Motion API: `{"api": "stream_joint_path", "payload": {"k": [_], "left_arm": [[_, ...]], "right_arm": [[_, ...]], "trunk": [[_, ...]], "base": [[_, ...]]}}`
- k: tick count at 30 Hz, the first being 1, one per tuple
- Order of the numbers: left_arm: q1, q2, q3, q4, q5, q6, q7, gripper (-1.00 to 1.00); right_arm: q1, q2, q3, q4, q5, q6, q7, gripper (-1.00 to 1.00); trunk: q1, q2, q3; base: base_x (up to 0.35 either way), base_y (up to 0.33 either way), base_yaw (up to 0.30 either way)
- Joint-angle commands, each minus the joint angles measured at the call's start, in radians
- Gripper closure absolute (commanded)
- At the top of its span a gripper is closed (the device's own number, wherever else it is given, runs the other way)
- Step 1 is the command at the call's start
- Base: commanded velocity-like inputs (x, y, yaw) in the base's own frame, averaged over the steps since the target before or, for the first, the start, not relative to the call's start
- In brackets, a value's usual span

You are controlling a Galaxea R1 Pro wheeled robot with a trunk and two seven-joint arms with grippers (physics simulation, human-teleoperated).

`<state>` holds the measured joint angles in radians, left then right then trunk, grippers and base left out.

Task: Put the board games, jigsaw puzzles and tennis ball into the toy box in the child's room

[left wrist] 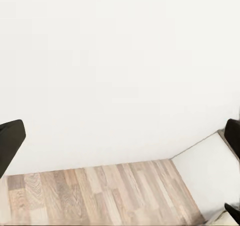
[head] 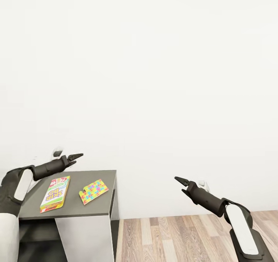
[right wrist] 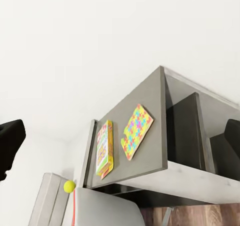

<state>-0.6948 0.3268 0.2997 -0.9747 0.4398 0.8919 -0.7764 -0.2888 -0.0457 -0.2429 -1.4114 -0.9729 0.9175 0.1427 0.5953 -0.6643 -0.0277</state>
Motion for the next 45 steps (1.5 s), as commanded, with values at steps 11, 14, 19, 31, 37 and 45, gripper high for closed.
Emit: {"api": "stream_joint_path", "payload": {"k": [11,14,19,31,37,45], "left_arm": [[-0.258,-0.127,-0.05,0.128,0.001,0.088,0.604,-1.0],[-0.335,-0.13,-0.054,0.211,-0.001,0.092,0.718,-1.0],[-0.385,-0.103,-0.057,0.35,-0.018,0.064,0.775,-1.0],[-0.415,-0.114,-0.239,0.415,-0.155,-0.059,0.766,-1.0],[-0.416,-0.105,-0.264,0.42,-0.166,-0.095,0.715,-1.0],[-0.416,-0.099,-0.273,0.426,-0.168,-0.137,0.7,-1.0]], "right_arm": [[-0.001,-0.003,-0.005,0.002,0.01,0.006,0.011,-1.0],[-0.001,-0.003,-0.005,0.002,0.01,0.005,0.01,-1.0],[-0.001,-0.001,-0.002,0.002,0.011,0.004,0.007,-1.0],[-0.001,-0.004,-0.007,0.004,0.011,0.002,0.004,-1.0],[-0.001,-0.003,-0.007,0.005,0.011,0.002,0.003,-1.0],[-0.001,-0.001,-0.006,0.003,0.011,0.001,0.003,-1.0]], "trunk": [[0.0,-0.002,-0.002],[0.0,-0.002,-0.002],[0.0,-0.002,-0.004],[0.0,-0.002,-0.021],[0.0,-0.002,-0.03],[0.0,-0.002,-0.042]], "base": [[0.0,0.0,0.0],[0.0,0.0,0.0],[0.0,0.0,0.059],[0.0,0.0,0.13],[0.0,0.0,0.106],[0.0,0.0,0.101]]}}
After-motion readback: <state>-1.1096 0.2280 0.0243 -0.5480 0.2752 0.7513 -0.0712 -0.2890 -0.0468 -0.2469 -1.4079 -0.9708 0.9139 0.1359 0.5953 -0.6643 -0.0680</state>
